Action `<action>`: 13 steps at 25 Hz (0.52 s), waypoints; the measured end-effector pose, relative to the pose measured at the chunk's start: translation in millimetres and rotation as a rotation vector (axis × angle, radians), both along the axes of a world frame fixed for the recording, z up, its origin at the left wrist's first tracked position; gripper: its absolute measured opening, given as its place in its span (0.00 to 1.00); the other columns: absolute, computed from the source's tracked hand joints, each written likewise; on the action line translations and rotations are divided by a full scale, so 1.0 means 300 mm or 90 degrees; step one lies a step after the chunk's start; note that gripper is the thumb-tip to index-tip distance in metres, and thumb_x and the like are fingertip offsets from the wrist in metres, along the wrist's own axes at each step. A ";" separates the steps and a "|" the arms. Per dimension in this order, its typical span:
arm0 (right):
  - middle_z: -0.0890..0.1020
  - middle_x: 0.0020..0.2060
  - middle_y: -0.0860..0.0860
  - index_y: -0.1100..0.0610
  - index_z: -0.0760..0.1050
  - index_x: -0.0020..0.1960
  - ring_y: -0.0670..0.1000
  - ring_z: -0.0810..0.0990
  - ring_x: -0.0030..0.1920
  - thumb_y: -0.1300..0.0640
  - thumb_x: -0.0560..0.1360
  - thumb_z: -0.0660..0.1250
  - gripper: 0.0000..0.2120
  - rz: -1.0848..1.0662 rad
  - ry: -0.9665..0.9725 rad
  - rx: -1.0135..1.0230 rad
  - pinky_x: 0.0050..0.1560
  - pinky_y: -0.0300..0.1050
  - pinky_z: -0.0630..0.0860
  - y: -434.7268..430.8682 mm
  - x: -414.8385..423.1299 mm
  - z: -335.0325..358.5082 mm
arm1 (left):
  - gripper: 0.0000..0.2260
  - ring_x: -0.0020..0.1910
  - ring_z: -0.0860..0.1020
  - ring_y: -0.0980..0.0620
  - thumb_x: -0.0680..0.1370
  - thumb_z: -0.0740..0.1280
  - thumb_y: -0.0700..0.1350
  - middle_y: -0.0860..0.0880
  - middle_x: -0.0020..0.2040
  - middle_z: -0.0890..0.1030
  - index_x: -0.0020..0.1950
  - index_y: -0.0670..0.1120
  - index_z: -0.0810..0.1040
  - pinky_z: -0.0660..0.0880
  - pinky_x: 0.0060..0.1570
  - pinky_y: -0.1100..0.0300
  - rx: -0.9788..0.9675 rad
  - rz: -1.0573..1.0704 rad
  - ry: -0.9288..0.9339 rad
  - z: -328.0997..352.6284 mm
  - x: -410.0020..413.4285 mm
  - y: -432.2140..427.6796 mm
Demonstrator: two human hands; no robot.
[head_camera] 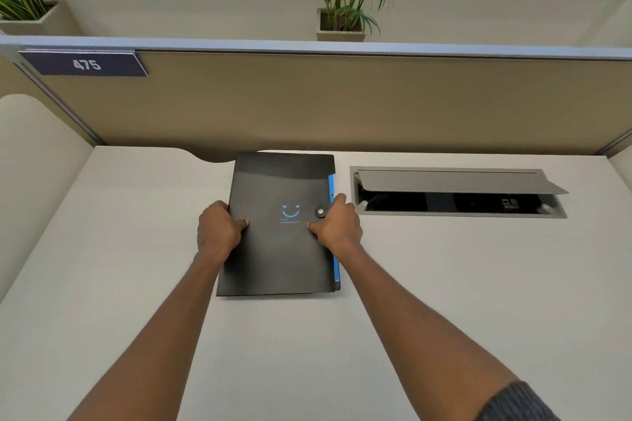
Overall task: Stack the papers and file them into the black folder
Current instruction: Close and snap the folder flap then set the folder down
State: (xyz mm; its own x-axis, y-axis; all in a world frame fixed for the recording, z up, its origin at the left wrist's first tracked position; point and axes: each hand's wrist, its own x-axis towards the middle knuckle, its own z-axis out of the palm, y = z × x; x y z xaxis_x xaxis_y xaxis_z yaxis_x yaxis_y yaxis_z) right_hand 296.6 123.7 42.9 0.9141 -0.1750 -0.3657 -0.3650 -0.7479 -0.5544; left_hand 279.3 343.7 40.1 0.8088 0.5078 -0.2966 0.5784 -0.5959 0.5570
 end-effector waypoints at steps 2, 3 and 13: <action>0.73 0.67 0.59 0.58 0.66 0.70 0.62 0.77 0.65 0.49 0.70 0.80 0.36 -0.002 0.022 -0.013 0.60 0.55 0.78 0.003 0.015 -0.019 | 0.18 0.56 0.82 0.35 0.74 0.79 0.43 0.37 0.57 0.84 0.59 0.37 0.80 0.78 0.53 0.47 0.009 -0.016 0.009 -0.015 0.021 0.004; 0.71 0.68 0.59 0.58 0.66 0.70 0.62 0.77 0.64 0.49 0.70 0.80 0.36 -0.003 0.029 -0.023 0.60 0.55 0.78 0.004 0.015 -0.028 | 0.18 0.55 0.82 0.35 0.74 0.79 0.43 0.37 0.57 0.84 0.59 0.37 0.81 0.78 0.53 0.48 0.018 -0.025 0.011 -0.023 0.022 0.004; 0.68 0.72 0.60 0.58 0.64 0.72 0.60 0.73 0.66 0.47 0.76 0.71 0.30 0.029 -0.024 -0.169 0.57 0.52 0.76 0.026 -0.057 -0.040 | 0.17 0.65 0.74 0.35 0.80 0.70 0.48 0.37 0.64 0.76 0.64 0.38 0.76 0.76 0.58 0.41 0.174 -0.090 0.004 -0.019 -0.062 -0.063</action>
